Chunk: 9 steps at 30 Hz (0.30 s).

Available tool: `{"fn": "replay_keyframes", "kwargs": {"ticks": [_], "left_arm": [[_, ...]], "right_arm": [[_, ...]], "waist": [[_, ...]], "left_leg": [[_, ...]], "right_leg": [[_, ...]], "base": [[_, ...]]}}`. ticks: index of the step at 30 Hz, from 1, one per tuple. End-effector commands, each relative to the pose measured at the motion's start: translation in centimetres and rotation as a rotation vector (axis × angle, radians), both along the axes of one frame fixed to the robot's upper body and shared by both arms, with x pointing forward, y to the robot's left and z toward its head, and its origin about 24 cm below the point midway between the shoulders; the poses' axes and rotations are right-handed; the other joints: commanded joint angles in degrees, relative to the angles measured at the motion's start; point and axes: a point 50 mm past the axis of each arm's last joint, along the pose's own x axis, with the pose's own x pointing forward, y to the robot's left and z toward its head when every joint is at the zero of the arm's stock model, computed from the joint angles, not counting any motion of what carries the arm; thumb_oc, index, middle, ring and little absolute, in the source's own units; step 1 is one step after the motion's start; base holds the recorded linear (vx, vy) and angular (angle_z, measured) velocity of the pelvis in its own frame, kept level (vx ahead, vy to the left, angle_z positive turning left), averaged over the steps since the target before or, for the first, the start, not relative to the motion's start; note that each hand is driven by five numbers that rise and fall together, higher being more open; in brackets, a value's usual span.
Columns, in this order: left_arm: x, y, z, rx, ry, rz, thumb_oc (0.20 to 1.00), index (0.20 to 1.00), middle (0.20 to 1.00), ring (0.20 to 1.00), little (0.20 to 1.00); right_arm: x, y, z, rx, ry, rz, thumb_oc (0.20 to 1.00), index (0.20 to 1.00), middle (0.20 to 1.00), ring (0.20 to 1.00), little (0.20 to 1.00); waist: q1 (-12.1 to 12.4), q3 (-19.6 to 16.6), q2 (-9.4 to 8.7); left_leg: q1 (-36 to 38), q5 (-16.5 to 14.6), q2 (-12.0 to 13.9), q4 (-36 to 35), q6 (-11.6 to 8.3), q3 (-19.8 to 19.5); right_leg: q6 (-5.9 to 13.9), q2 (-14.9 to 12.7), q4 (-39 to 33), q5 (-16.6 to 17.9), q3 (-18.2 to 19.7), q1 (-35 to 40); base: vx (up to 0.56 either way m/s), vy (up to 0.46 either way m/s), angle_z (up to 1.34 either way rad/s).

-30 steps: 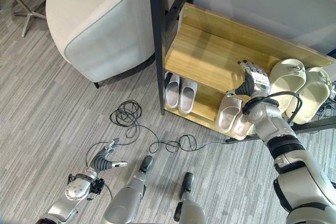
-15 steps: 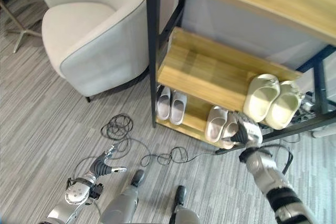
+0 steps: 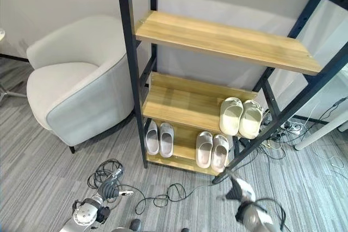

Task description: Arrange the slippers neatly on the shoe rack.

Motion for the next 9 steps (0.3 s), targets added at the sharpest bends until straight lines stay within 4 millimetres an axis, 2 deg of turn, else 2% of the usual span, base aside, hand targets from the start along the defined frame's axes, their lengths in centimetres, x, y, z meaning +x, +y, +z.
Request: {"fn": "replay_keyframes", "kwargs": {"ticks": [1,2,3,6,7,8,9], "left_arm": [[0.9,-1.6,0.0,-0.029,-0.022,-0.027,1.000,1.000,1.000,1.000,1.000],[0.8,-2.1,-0.6,-0.039,0.009,-0.023,1.000,1.000,1.000,1.000,1.000],[0.8,-2.1,-0.6,-0.039,0.008,-0.024,1.000,1.000,1.000,1.000,1.000],[0.4,-2.6,-1.3,-0.046,0.055,-0.015,1.000,1.000,1.000,1.000,1.000],[-0.1,-2.8,-1.8,-0.044,0.084,-0.011,1.000,1.000,1.000,1.000,1.000],[-0.1,-2.8,-1.8,-0.045,0.084,-0.011,1.000,1.000,1.000,1.000,1.000],[-0.3,-2.9,-2.1,-0.044,0.102,-0.007,1.000,1.000,1.000,1.000,1.000]], "right_arm": [[0.5,-2.0,0.3,0.034,-0.025,-0.184,1.000,1.000,1.000,1.000,1.000],[-1.5,-2.3,-1.1,0.062,0.056,-0.339,1.000,1.000,1.000,1.000,1.000],[-1.5,-2.3,-1.1,0.062,0.055,-0.339,1.000,1.000,1.000,1.000,1.000],[-5.3,-2.7,-2.8,0.113,0.170,-0.612,1.000,1.000,1.000,1.000,1.000],[-7.6,-3.1,-3.3,0.148,0.211,-0.792,1.000,1.000,1.000,1.000,1.000],[-7.6,-3.1,-3.3,0.148,0.211,-0.792,1.000,1.000,1.000,1.000,1.000],[-8.4,-3.1,-3.4,0.164,0.217,-0.869,1.000,1.000,1.000,1.000,1.000]], "waist": [[-0.49,0.86,2.15],[-0.79,0.71,2.55],[-0.74,0.77,2.55],[-1.38,0.66,3.21],[-1.75,0.71,3.74],[-1.72,0.75,3.76],[-1.97,0.75,3.99]], "left_leg": [[2.90,-5.00,-1.07,-0.46,1.70,1.35],[3.33,-5.19,-0.90,-0.37,1.75,1.79],[3.38,-5.21,-0.88,-0.37,1.75,1.82],[3.90,-5.34,-0.65,-0.37,1.72,2.24],[4.19,-5.31,-0.44,-0.44,1.66,2.43],[4.24,-5.31,-0.43,-0.46,1.65,2.44],[4.30,-5.28,-0.31,-0.49,1.58,2.62]], "right_leg": [[2.73,0.78,7.01,-3.53,-0.84,-0.30],[2.61,0.98,6.85,-3.68,-0.55,0.00],[2.61,0.99,6.85,-3.69,-0.52,0.03],[2.43,1.22,6.54,-3.71,-0.19,0.25],[2.29,1.36,6.32,-3.80,-0.04,0.44],[2.29,1.38,6.31,-3.80,-0.03,0.47],[2.26,1.45,6.19,-3.80,0.01,0.46]], "base": [[-0.02,-0.015,-0.17],[-0.02,-0.015,-0.11],[-0.02,-0.013,-0.03],[-0.04,-0.013,-0.10],[-0.04,-0.017,-0.20],[-0.04,-0.014,-0.16],[-0.02,-0.005,-0.12]]}}
